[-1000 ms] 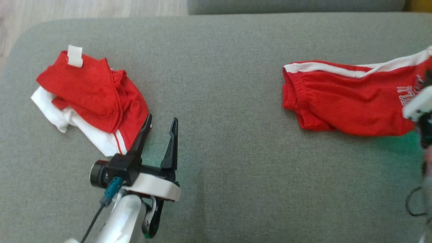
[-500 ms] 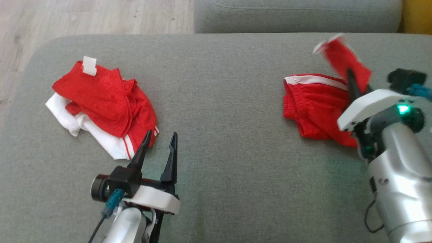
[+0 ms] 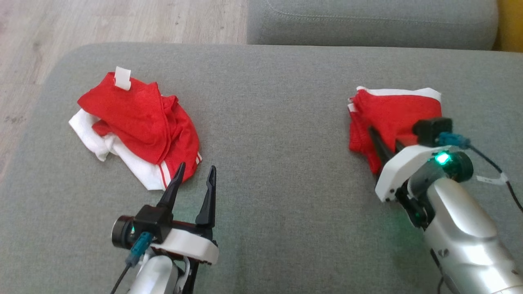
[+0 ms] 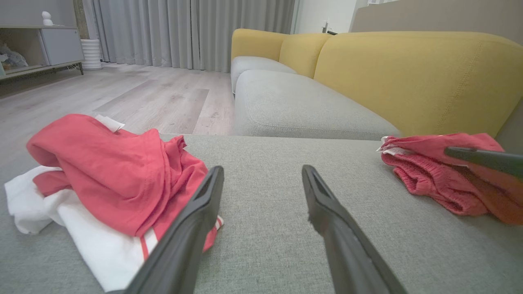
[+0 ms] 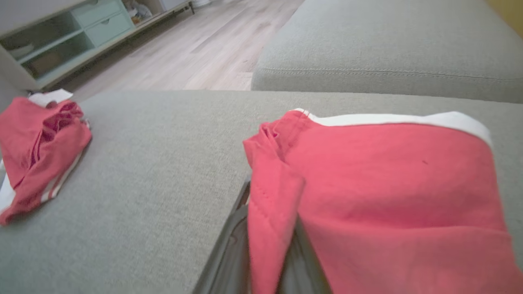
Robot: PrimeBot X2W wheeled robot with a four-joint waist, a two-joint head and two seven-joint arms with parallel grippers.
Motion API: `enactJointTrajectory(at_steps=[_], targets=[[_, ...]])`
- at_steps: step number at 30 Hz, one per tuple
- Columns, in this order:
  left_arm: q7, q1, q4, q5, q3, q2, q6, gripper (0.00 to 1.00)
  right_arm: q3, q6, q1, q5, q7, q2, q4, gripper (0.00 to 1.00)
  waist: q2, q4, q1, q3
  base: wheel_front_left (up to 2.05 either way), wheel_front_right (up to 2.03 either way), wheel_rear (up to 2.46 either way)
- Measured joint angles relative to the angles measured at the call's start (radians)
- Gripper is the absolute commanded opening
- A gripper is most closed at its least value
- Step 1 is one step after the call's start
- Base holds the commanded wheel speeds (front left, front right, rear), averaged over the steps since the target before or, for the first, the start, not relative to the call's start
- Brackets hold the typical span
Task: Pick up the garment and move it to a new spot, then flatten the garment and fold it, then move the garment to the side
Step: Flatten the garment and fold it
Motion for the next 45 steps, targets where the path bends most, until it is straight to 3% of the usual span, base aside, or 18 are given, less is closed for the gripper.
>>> enactJointTrajectory(at_steps=[3,4,5,14,18,24,28,33,42,43,44,45], targets=[[0.000,0.001,0.006,0.000,-0.001,0.000,0.000,1.00,0.048,0.000,0.000,0.015,0.007,-0.016,0.033,0.00,0.0000,-0.004,0.0001,-0.006,0.00,0.00,0.00],[0.000,0.003,0.006,0.000,-0.002,0.000,0.000,1.00,0.063,0.000,0.000,0.016,0.006,-0.021,0.042,0.06,0.0000,-0.007,0.0000,-0.008,0.00,0.00,0.00],[0.000,0.004,0.006,0.000,-0.001,0.000,0.000,1.00,0.071,0.000,0.000,0.018,0.005,-0.024,0.050,1.00,0.0000,-0.011,0.0000,-0.010,0.00,0.00,0.00],[0.000,0.013,-0.011,0.000,0.006,0.001,0.004,1.00,0.067,0.000,-0.001,0.059,-0.091,-0.050,0.041,1.00,0.0000,-0.071,0.0000,-0.032,0.00,0.00,0.00],[0.000,0.013,-0.039,0.000,0.013,0.001,0.009,1.00,-0.005,0.000,-0.001,0.063,-0.157,-0.082,-0.002,1.00,0.0000,-0.109,0.0000,-0.045,0.00,0.00,0.00],[0.000,0.012,-0.082,0.000,0.029,0.001,0.010,1.00,-0.164,0.000,0.017,-0.021,-0.240,-0.099,-0.093,1.00,0.0000,-0.163,0.0000,-0.059,0.00,0.00,0.00],[0.000,0.013,-0.106,0.000,0.040,0.001,0.011,1.00,-0.294,0.000,0.107,-0.119,-0.269,-0.058,-0.177,1.00,0.0000,-0.186,0.0000,-0.067,0.00,0.00,0.00],[0.000,0.031,-0.128,-0.002,0.048,0.001,0.018,1.00,-0.396,0.000,0.269,-0.237,-0.278,0.055,-0.287,1.00,0.0000,-0.198,0.0000,-0.073,0.00,0.00,0.00],[0.000,0.068,-0.139,-0.002,0.049,0.001,0.018,1.00,-0.458,0.000,0.341,-0.324,-0.245,0.118,-0.405,1.00,0.0000,-0.185,0.0000,-0.038,0.00,0.00,0.00],[0.000,0.064,-0.140,-0.002,0.048,0.001,0.018,1.00,-0.456,0.000,0.339,-0.329,-0.235,0.118,-0.412,0.77,0.0000,-0.181,0.0000,-0.030,0.00,0.00,0.00],[0.000,0.057,-0.142,-0.002,0.048,0.001,0.017,1.00,-0.453,0.000,0.333,-0.332,-0.222,0.118,-0.415,0.00,0.0000,-0.176,0.0000,-0.020,0.00,0.00,0.00],[0.000,0.049,-0.144,-0.001,0.047,0.001,0.017,1.00,-0.451,0.000,0.324,-0.332,-0.212,0.119,-0.416,0.00,0.0000,-0.171,0.0001,-0.008,0.00,0.00,0.00]])
